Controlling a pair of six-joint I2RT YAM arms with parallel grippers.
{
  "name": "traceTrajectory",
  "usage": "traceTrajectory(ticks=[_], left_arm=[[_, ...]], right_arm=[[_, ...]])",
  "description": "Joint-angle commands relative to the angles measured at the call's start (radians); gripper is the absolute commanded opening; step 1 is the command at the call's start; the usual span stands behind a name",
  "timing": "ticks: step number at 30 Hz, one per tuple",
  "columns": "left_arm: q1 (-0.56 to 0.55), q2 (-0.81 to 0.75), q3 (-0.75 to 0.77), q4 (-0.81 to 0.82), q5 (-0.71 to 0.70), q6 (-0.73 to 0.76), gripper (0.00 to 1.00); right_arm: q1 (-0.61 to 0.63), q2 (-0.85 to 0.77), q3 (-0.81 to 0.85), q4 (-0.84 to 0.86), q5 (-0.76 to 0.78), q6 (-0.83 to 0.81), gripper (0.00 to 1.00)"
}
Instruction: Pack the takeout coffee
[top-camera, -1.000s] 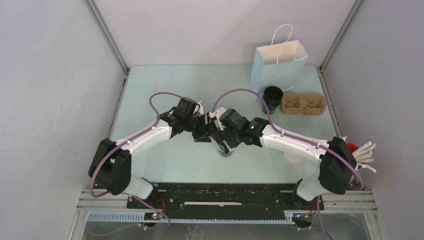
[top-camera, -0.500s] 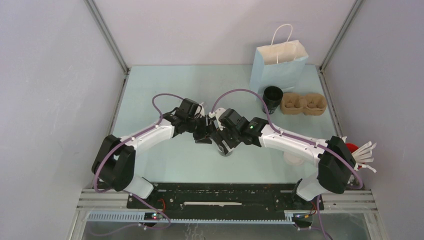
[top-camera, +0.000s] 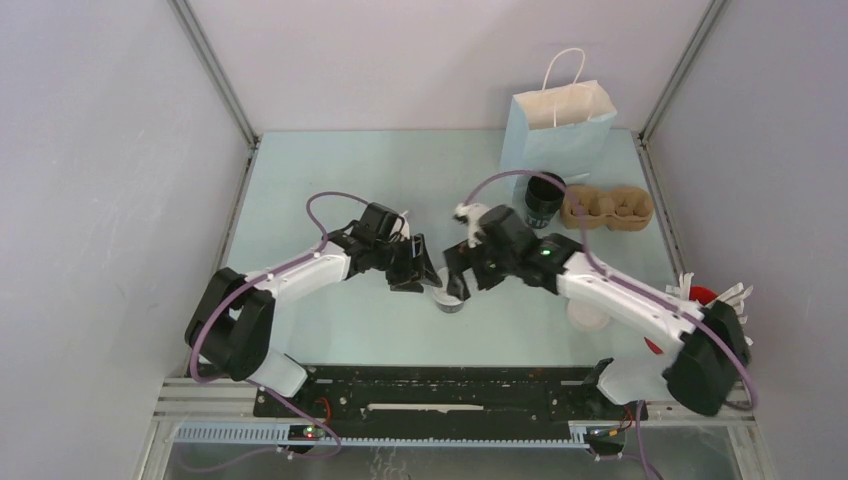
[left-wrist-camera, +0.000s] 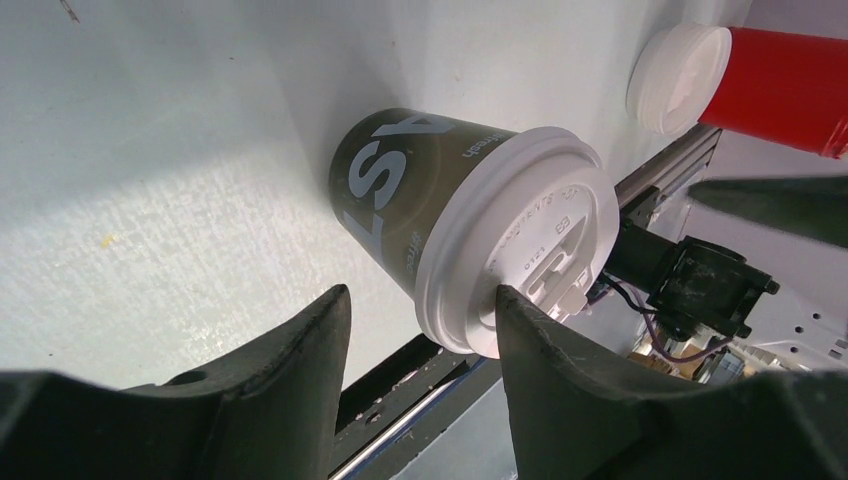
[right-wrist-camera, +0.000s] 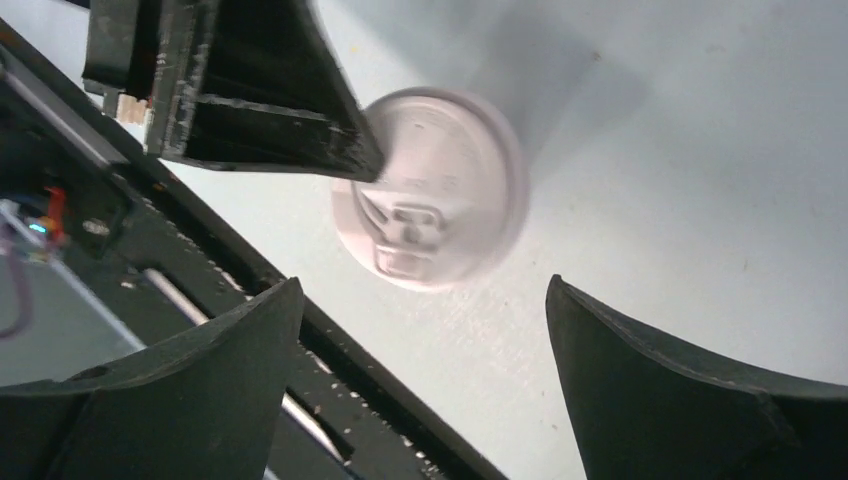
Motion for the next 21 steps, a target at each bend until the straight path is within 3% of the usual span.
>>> traceTrajectory(ticks=[1,5,10,18,21], left_arm=[[-0.010,0.013,-0.034,0.006,-0.043,0.032,0.59],[-0.010,0.012,-0.038,0.004,-0.047,0.038,0.59],[-0.010,0.009,-0.059,0.015,-0.050,0.032,0.59],[-0.010,0.035,-0.103,0.051,-0.061,0.025,0.59],[-0.010,0.034,-0.114,0.054,-0.064,0.028,0.59]], right_arm=[[-0.194,-0.144,-0.158,0.164,-0.323,0.220,1.00],[-0.330,-0.038,-0.229,0.357,-0.606,0.363,0.92],[-0.402,0.083,-0.320,0.608,-0.769,0.459,0.82],[-0.478,0.334,-0.459,0.762,-0.745,0.484,0.71],[-0.465,0.268,-0.454,0.714,-0.756,0.480,0.71]])
